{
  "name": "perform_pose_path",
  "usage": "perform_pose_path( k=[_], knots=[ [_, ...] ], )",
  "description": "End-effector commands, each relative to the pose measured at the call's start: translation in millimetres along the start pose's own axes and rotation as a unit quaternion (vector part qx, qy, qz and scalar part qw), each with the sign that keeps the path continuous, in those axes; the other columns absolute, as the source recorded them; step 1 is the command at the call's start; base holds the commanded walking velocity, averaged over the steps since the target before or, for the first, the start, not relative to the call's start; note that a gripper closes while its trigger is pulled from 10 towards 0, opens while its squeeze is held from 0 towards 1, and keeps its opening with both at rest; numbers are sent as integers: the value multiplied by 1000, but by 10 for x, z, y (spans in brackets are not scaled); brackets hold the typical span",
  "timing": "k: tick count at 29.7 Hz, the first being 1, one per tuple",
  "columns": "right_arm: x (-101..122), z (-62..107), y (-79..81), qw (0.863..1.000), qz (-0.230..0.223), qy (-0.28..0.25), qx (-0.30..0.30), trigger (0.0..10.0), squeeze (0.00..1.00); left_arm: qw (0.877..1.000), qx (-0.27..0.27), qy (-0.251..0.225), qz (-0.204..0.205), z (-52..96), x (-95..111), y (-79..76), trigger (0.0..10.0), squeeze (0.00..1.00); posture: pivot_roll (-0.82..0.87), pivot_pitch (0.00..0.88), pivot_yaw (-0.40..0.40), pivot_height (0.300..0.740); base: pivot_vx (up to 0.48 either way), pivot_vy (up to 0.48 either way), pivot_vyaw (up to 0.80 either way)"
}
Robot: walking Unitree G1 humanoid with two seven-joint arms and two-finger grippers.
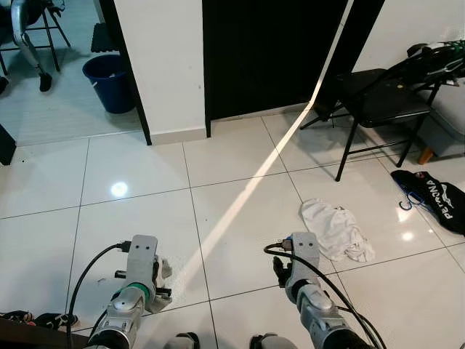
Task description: Hang hanger
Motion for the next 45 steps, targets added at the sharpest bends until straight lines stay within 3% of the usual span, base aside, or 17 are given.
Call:
perform_pose_path(
  k=[1, 3, 9, 13, 18, 25, 34, 45],
  knots=[
    [-125, 39, -62, 1000, -20, 17, -9, 10000, 0, 1000, 0, 11, 7, 24, -76, 56, 10000, 0, 18, 89, 37, 740, 0, 0, 0],
    [-140, 49, -157, 998, -48, 17, -23, 10000, 0, 1000, -5, 13, 12, 24, -79, 56, 10000, 0, 13, 94, 43, 740, 0, 0, 0],
    [-92, 34, -220, 998, -60, 11, -27, 10000, 0, 999, -2, 13, 47, 15, -61, 51, 10000, 0, 4, 95, 43, 740, 0, 0, 0],
    [-120, 23, -188, 999, -38, 27, -15, 10000, 0, 997, -6, 10, 76, 8, -42, 38, 10000, 0, 3, 94, 28, 740, 0, 0, 0],
    [-137, 17, -120, 998, -50, 35, -6, 10000, 0, 994, -10, 13, 105, 2, -35, 43, 10000, 0, 11, 98, 26, 740, 0, 0, 0],
    [-105, -3, -64, 997, -61, 36, 6, 10000, 0, 993, -21, 7, 113, 14, -48, 18, 10000, 0, 18, 94, 12, 740, 0, 0, 0],
    [-78, -21, -52, 998, -43, 41, 24, 10000, 0, 993, -22, 4, 120, 11, -38, 17, 10000, 0, 16, 100, -26, 740, 0, 0, 0],
    [-70, -24, -70, 998, -49, 40, 21, 10000, 0, 994, -29, 9, 102, 5, -34, 1, 10000, 0, 15, 96, -18, 740, 0, 0, 0]
  ],
)
Point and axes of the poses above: a point about 5 cm out from each wrist's last joint towards the gripper, its own z axis pointing back from the gripper into the wrist, its own x axis along the axis of the wrist's last joint, y = z × x, the point moved 5 cm from there along -z, pointing out of the wrist towards the gripper, and after that the axes turned 12 degrees about z, right-handed, at the moved point
